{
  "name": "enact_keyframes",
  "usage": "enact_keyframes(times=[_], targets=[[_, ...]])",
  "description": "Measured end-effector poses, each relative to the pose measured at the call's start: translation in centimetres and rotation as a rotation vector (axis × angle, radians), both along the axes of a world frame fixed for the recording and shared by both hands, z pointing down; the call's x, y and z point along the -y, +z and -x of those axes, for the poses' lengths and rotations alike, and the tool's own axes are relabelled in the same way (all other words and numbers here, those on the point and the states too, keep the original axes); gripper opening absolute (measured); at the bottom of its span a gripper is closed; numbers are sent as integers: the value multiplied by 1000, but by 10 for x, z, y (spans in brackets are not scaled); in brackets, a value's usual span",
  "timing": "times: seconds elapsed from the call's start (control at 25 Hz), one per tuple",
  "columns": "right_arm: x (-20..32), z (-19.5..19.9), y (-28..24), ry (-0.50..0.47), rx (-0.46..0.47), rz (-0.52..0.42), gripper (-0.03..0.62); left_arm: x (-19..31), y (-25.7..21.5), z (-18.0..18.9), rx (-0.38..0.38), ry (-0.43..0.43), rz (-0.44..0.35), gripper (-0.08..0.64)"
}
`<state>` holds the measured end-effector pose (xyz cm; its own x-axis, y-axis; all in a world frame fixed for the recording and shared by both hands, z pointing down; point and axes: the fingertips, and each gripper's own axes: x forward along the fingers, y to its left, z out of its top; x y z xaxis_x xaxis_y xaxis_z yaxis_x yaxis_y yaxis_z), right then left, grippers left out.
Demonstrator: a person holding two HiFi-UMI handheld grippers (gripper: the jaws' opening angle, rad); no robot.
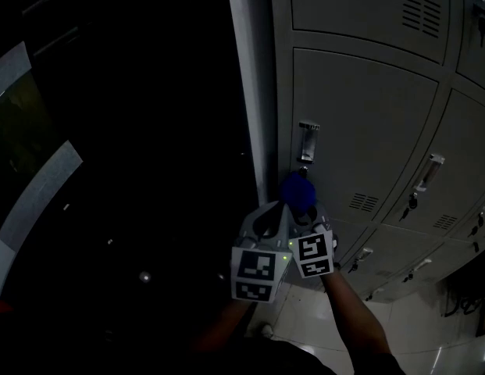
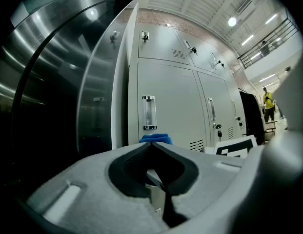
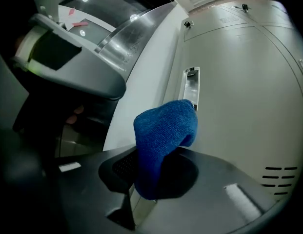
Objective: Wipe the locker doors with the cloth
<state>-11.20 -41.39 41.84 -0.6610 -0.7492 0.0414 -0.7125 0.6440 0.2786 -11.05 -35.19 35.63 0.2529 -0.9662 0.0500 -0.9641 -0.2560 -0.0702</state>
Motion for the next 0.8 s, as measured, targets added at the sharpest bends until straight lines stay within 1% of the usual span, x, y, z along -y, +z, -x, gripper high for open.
enact_keyframes(times=[0.36, 0.8], targets=[[9, -36, -1, 69, -6, -2, 71, 7, 2, -9, -12, 25, 13, 5], [9, -104, 8, 201, -6, 19, 72, 13, 7, -50, -27, 110, 25, 5]])
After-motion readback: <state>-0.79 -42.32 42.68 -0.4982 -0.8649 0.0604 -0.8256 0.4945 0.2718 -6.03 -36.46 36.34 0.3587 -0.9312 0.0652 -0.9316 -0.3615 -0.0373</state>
